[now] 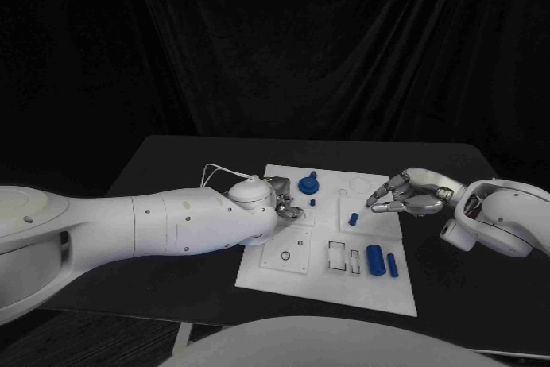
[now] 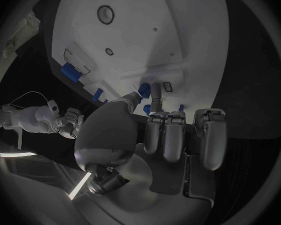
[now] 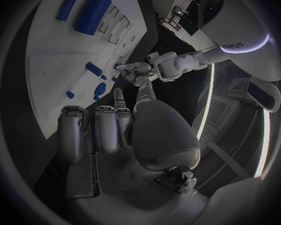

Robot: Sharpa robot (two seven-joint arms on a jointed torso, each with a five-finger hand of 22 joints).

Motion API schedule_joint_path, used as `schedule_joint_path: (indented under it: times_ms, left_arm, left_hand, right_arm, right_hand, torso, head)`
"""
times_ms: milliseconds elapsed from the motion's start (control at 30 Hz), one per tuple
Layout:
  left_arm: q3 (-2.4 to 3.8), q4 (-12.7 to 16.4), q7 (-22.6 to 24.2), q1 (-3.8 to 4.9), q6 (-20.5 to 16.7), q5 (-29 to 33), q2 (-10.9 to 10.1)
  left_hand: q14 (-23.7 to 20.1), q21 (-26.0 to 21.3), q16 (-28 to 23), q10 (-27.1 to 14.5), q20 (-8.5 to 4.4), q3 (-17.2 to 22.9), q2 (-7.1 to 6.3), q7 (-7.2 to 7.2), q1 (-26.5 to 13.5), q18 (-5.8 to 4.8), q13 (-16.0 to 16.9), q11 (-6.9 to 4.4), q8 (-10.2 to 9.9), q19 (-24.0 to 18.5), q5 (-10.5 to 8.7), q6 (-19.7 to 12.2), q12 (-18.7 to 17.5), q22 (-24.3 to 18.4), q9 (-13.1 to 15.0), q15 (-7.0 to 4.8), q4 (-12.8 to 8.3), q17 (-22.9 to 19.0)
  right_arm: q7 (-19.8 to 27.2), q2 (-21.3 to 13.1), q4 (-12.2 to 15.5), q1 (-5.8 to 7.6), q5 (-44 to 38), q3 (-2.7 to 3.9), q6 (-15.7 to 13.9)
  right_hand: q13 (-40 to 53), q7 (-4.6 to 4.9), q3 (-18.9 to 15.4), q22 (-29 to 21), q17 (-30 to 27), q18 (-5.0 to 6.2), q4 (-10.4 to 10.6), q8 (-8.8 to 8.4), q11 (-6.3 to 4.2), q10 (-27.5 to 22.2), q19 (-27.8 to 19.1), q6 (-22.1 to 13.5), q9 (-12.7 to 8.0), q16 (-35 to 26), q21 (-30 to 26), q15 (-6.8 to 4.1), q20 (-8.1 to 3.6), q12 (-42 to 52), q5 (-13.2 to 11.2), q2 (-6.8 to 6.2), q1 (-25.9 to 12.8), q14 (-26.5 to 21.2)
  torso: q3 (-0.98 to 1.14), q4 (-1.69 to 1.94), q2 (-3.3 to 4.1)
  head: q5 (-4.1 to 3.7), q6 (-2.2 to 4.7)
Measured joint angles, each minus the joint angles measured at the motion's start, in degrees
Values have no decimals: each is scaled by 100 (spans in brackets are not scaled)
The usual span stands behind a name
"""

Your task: Assemble the parts on the task board

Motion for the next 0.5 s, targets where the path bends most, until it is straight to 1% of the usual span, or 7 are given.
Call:
schedule_joint_path:
  times_ms: [133, 200, 233, 300, 500]
  left_arm:
    - [0, 13, -7, 0, 2, -7, -20]
    - [-4, 16, -13, 0, 5, -11, -31]
    - [-6, 18, -15, 0, 8, -12, -35]
    - [-7, 22, -19, 0, 12, -15, -39]
    - [-7, 26, -26, 0, 19, -19, -45]
  left_hand:
    - [0, 0, 0, 0, 0, -45, 0, -9, 0, 0, 0, 0, 0, 0, 0, 53, 0, 0, 36, 0, 2, 0]
    - [0, 0, 0, 0, 0, -73, 0, -41, 0, 0, 0, 0, 43, 0, 0, 102, 0, 0, 68, 0, 7, 0]
    - [0, 0, 0, 0, 0, -79, 0, -30, 0, 0, 0, 0, 48, 0, 0, 113, 0, 0, 87, 0, 3, 0]
    - [0, 0, 0, 0, 0, -79, 0, -60, 0, 0, 0, 0, 48, 0, 0, 142, 0, 0, 96, 0, 3, 0]
    - [0, 0, 0, 0, 0, -109, 0, -61, 0, 0, 0, 0, 71, 0, 0, 143, 0, 5, 112, 0, 1, 0]
  right_arm:
    - [-4, 2, -1, -3, 0, 0, 9]
    - [-6, 2, -1, -4, 0, 0, 14]
    - [-7, 2, -1, -5, 0, 0, 15]
    - [-9, 2, -2, -6, 0, 0, 19]
    - [-13, 2, -3, -8, 0, 0, 28]
  right_hand:
    - [0, 0, 0, 0, 0, 0, 0, 0, 1, -1, 0, 0, -5, 0, 0, 6, 0, 7, 0, 0, 0, 4]
    - [0, 0, 0, -1, 0, 0, 0, 0, 8, -8, 0, 0, -5, 0, 0, 6, 0, 6, 0, 0, 0, 5]
    - [0, 0, 0, -1, 0, 0, 0, 0, 5, -5, 0, 0, -5, 0, 0, 6, 0, 1, 0, 0, 0, 5]
    - [0, 0, 0, -1, 0, -1, 0, 0, -2, 2, 0, 0, -5, 0, 0, -1, 0, -1, 0, 0, 0, -3]
    - [39, 0, 0, -1, 0, 0, 0, 0, -3, 3, 0, 0, -4, 0, 0, -10, 0, -5, 0, 0, 0, -12]
  torso:
    - [0, 0, 0]
    - [0, 0, 0]
    - [0, 0, 1]
    - [0, 0, 1]
    - [0, 0, 1]
  head:
    - [4, 0]
    - [4, 0]
    - [4, 0]
    - [2, 0]
    - [-1, 0]
